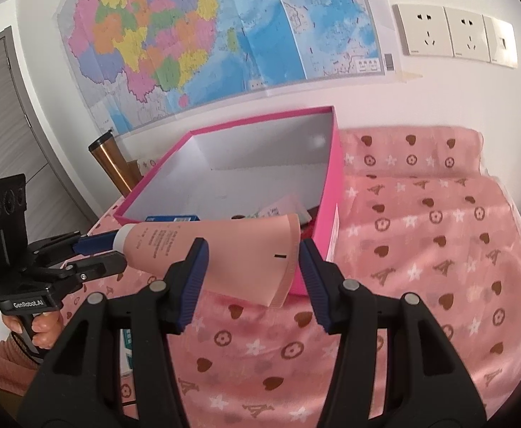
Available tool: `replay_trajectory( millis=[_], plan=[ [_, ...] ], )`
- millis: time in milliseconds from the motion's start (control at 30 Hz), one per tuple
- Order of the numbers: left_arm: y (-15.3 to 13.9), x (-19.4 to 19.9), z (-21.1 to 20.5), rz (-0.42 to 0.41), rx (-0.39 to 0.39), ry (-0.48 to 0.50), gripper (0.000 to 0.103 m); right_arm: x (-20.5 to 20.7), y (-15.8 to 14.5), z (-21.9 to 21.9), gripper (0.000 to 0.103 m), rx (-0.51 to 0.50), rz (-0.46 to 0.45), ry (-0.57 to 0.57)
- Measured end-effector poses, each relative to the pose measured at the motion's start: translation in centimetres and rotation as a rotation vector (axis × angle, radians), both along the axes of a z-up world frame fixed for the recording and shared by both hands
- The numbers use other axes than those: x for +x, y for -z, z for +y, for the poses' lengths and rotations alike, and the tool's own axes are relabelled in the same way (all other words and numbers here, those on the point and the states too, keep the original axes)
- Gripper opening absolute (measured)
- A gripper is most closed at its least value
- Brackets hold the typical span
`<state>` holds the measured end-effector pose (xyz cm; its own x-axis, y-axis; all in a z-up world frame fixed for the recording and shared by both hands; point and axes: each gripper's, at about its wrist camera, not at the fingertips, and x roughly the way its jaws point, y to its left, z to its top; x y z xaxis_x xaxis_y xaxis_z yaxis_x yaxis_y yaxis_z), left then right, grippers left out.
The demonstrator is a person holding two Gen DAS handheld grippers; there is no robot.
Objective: Organize rigid objects
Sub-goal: 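Lift the pink tube with the right gripper and carry it over the pink box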
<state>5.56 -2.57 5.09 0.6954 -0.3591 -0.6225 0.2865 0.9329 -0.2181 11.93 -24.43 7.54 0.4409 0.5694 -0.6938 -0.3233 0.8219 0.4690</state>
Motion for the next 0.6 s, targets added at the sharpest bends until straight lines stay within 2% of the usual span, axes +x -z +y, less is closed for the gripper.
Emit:
replay_trajectory(
  millis=[600],
  plan=[
    [-0.8, 1.4, -0.2, -0.029, 0.01, -0.013, 0.048, 1.8, 0.0, -0.1, 0.055, -0.013, -0.014, -0.006]
  ],
)
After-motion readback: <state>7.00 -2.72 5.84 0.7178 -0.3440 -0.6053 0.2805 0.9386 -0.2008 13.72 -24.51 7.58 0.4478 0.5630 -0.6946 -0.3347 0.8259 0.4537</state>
